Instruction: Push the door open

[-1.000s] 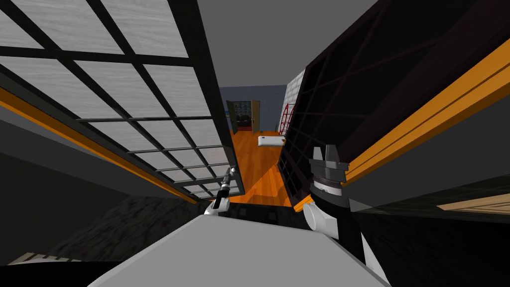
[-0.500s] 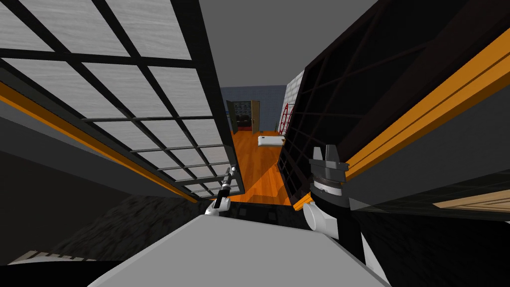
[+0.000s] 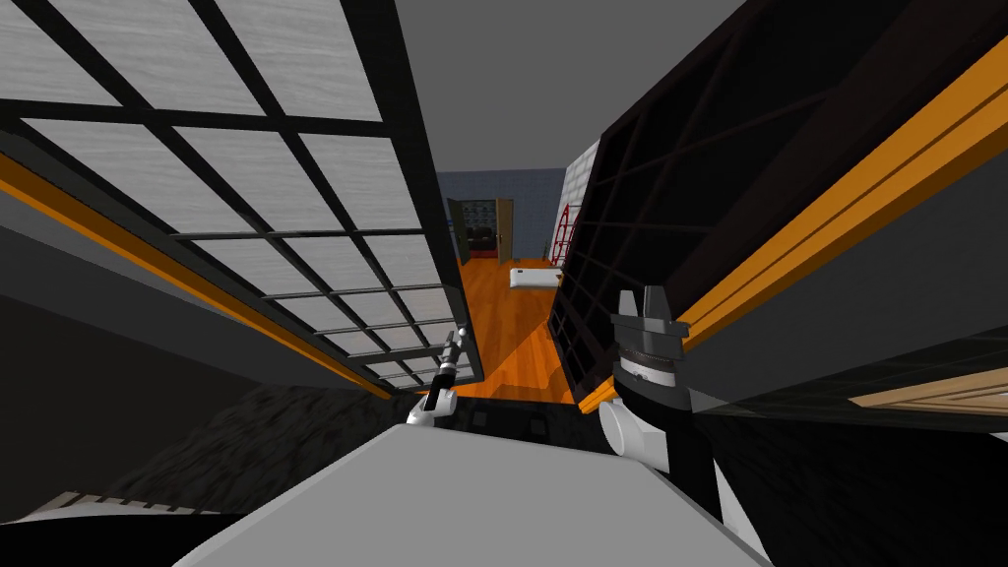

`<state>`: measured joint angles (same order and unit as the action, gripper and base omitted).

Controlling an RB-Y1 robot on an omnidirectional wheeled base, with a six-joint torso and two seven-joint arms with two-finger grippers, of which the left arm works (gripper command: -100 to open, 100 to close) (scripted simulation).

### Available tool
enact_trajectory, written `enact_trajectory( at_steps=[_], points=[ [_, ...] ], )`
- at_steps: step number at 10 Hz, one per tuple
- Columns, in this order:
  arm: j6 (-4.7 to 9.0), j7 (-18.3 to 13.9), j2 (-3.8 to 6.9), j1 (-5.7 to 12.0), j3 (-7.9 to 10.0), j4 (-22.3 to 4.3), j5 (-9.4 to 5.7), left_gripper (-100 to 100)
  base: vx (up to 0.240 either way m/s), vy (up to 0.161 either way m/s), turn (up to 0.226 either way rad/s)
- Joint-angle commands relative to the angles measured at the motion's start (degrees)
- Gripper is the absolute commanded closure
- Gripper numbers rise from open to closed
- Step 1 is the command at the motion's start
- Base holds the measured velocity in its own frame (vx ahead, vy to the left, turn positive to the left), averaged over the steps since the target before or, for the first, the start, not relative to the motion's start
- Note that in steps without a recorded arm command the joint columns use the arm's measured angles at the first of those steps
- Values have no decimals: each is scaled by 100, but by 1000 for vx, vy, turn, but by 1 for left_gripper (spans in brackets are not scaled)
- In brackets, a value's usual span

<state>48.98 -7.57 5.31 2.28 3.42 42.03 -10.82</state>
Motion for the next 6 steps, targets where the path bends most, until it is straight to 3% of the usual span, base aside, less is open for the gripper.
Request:
enact_trajectory(
  at_steps=[1,2,6],
  points=[
    [2,-286,1,22,-53,-25,-90,-100,-28,-1,-2],
    [2,-317,1,22,-53,-25,-90,-100,-23,0,-2],
    [7,-995,4,78,-193,-84,-326,-100,-29,-2,-3]
  ],
)
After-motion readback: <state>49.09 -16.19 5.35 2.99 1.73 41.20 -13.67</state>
